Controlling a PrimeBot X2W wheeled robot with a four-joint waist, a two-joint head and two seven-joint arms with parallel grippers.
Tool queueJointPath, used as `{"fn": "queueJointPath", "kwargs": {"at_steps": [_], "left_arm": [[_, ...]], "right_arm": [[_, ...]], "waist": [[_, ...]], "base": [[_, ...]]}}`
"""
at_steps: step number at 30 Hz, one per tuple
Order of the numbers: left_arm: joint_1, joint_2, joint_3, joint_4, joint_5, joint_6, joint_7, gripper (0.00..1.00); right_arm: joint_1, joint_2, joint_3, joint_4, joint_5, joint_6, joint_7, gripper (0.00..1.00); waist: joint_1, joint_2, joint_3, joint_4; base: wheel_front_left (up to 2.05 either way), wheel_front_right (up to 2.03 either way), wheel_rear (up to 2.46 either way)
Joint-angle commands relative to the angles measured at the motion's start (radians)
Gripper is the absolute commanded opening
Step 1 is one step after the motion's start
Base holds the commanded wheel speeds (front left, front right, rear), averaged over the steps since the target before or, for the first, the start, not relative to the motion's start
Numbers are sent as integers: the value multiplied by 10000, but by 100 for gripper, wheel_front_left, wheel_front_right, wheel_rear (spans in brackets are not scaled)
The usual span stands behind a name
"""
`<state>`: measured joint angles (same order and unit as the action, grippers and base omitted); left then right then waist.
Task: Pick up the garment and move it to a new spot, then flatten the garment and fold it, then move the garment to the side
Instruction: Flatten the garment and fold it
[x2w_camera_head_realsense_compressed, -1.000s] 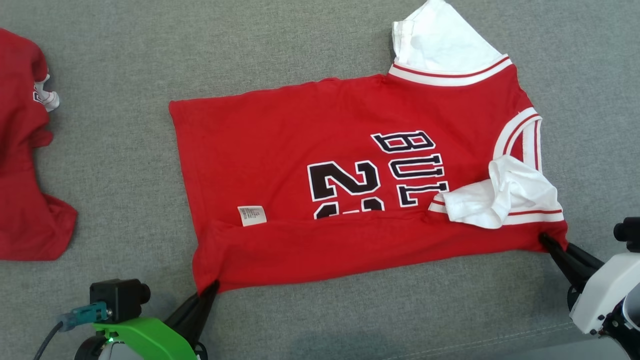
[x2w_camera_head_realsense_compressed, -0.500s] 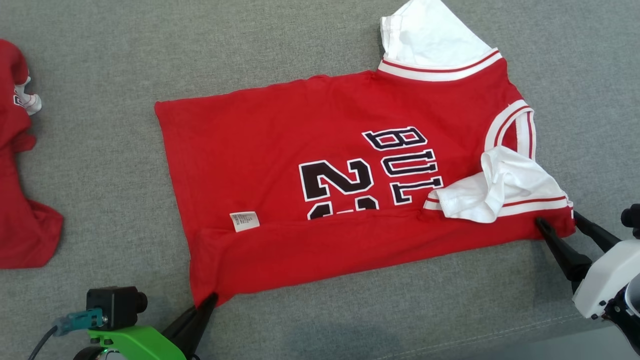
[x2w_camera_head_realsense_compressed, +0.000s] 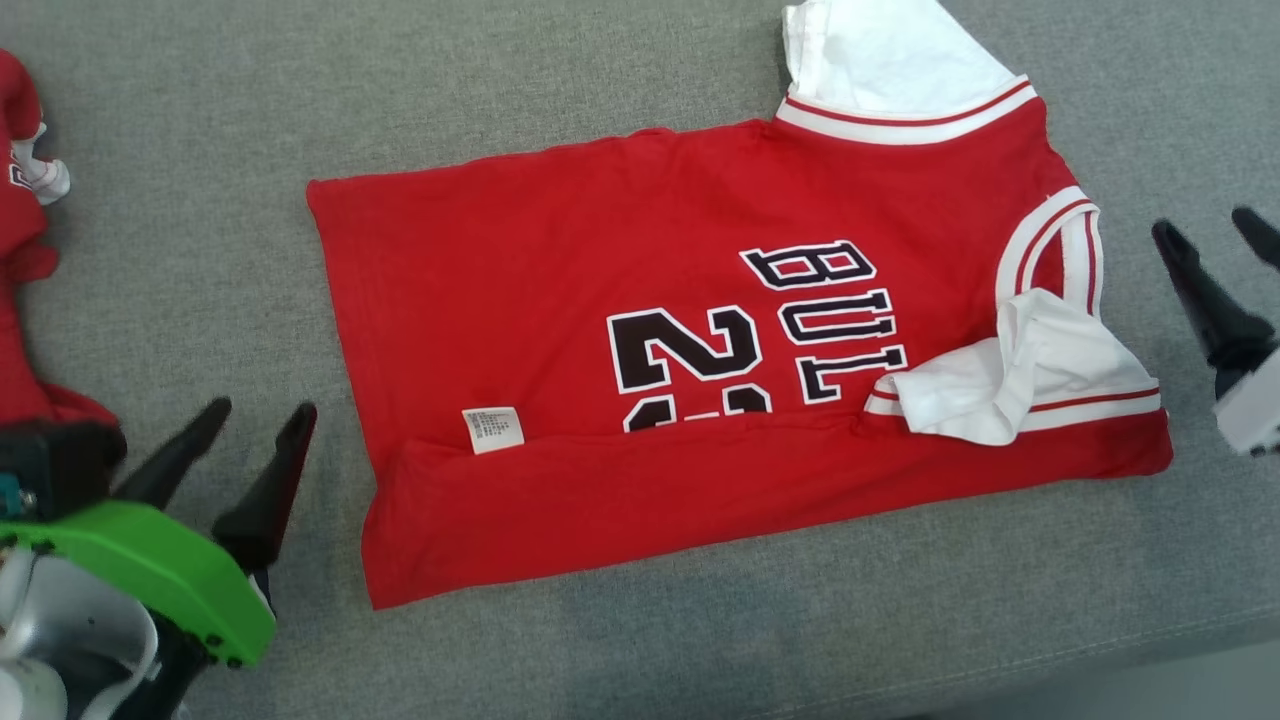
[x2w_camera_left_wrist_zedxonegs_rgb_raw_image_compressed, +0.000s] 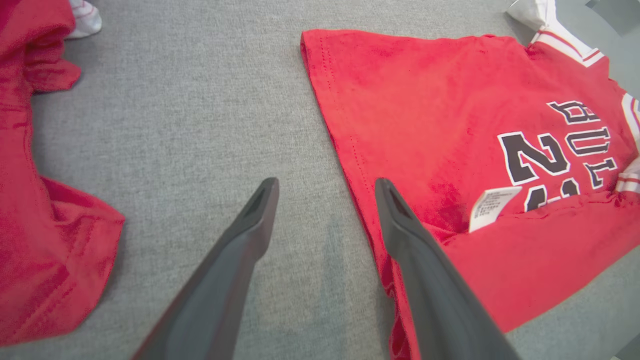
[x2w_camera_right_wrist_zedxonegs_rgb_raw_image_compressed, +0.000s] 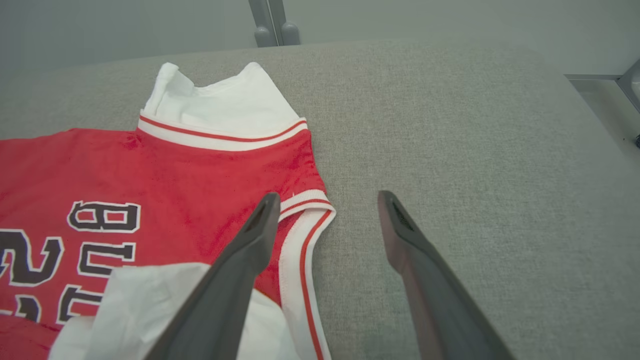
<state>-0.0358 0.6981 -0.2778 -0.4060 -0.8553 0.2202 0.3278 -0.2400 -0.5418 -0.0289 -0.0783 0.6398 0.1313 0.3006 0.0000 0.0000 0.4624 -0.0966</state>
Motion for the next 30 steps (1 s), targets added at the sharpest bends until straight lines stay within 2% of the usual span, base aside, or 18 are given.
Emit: {"fn": "queueJointPath", "kwargs": {"at_steps": [1,5,6,7,12,15,19,27,28,29,30], "left_arm": [[-994,-85,-76,324,220,-147,178,100],[-3372,-600,-657,1669,549,-523,602,100],[-3372,-600,-657,1669,549,-523,602,100],[-3933,-755,-869,2110,744,-622,690,100],[-6158,-1905,-1763,4210,1034,-1150,976,100],[-6982,-2453,-2163,5366,1086,-1474,1123,100],[-7671,-2889,-2524,6481,1120,-1809,1335,100],[-7730,-3229,-2902,7391,729,-2251,1740,100],[-7723,-3216,-2914,7373,709,-2294,1756,100],[-7708,-3206,-2929,7327,681,-2337,1793,100],[-7677,-3202,-2935,7272,631,-2377,1845,100]], "right_arm": [[-1033,251,165,262,-190,-8,154,100],[-3611,988,744,1565,-744,-7,486,100],[-3611,988,744,1565,-744,-7,486,100],[-4241,1146,900,1979,-962,-7,540,100],[-6642,1861,1133,3992,-1692,-7,541,100],[-7519,1917,1369,4902,-2015,-5,666,100],[-8287,1873,1750,5726,-2099,-7,760,100],[-8632,1646,2586,6682,-1718,-5,984,100],[-8661,1570,2622,6729,-1684,-5,926,94],[-8677,1489,2637,6794,-1677,-5,904,81],[-8678,1403,2680,6871,-1658,-5,919,53]], "waist": [[0,0,744,99],[0,0,1593,167],[0,0,1593,167],[0,0,1775,216],[0,0,2314,682],[0,0,2424,1007],[0,0,2458,1314],[0,0,2328,1557],[0,0,2319,1579],[0,0,2310,1604],[0,0,2304,1628]], "base": [[0,0,0],[0,0,0],[0,0,0],[0,0,0],[0,0,0],[0,0,0],[0,0,0],[0,0,0],[0,0,0],[0,0,0],[0,0,0]]}}
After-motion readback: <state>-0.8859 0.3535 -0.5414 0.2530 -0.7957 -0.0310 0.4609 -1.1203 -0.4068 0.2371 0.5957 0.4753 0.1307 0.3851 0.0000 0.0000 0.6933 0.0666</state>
